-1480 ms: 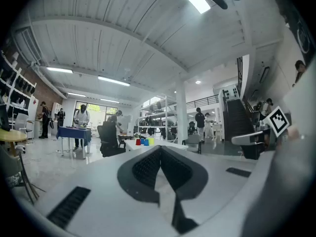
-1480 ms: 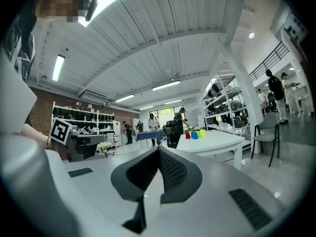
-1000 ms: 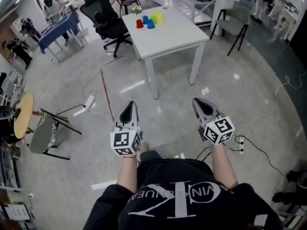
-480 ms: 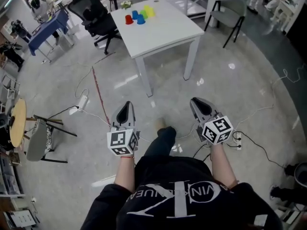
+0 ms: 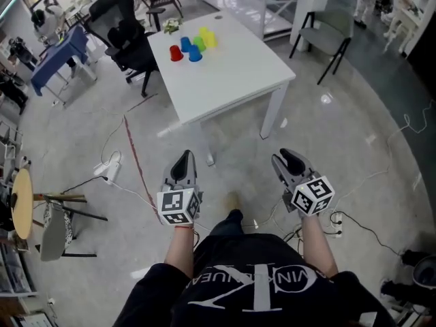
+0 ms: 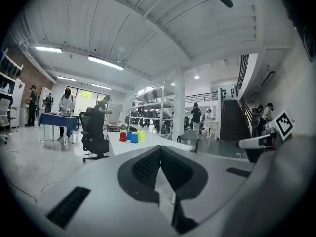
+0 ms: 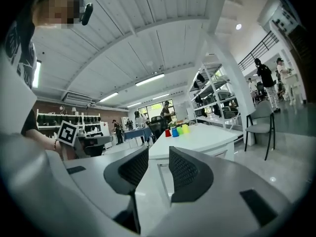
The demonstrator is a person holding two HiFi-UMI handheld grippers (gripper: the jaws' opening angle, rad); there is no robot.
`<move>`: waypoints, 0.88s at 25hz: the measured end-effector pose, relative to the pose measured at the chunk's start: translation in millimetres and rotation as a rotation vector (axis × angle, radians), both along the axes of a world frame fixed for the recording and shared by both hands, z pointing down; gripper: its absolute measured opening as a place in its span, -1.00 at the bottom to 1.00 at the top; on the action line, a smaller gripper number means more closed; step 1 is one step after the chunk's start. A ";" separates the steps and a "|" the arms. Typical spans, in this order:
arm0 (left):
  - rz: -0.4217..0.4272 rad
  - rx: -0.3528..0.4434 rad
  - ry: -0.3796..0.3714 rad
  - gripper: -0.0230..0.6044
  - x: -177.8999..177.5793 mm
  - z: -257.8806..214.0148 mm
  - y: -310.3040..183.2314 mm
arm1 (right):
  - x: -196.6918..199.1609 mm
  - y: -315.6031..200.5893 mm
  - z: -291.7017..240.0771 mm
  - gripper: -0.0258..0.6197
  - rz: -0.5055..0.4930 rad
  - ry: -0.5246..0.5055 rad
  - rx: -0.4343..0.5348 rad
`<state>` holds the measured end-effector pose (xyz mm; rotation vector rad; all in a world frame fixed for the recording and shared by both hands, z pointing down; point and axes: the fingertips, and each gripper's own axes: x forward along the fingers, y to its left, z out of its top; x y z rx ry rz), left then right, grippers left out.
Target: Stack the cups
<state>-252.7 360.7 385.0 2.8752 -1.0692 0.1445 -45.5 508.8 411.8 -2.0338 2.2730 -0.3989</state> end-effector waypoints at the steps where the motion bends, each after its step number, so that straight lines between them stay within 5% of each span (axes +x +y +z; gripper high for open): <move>1: -0.001 -0.007 0.004 -0.91 8.3 -1.5 -16.1 | 6.0 -13.7 -1.0 -0.49 -0.004 0.002 -0.003; 11: -0.011 -0.027 0.001 -0.91 65.3 6.5 -140.9 | 78.0 -123.7 6.4 -0.48 0.035 -0.082 -0.011; 22: -0.004 -0.061 -0.008 -0.91 93.2 16.6 -192.5 | 98.6 -184.4 6.5 -0.46 0.016 -0.098 -0.009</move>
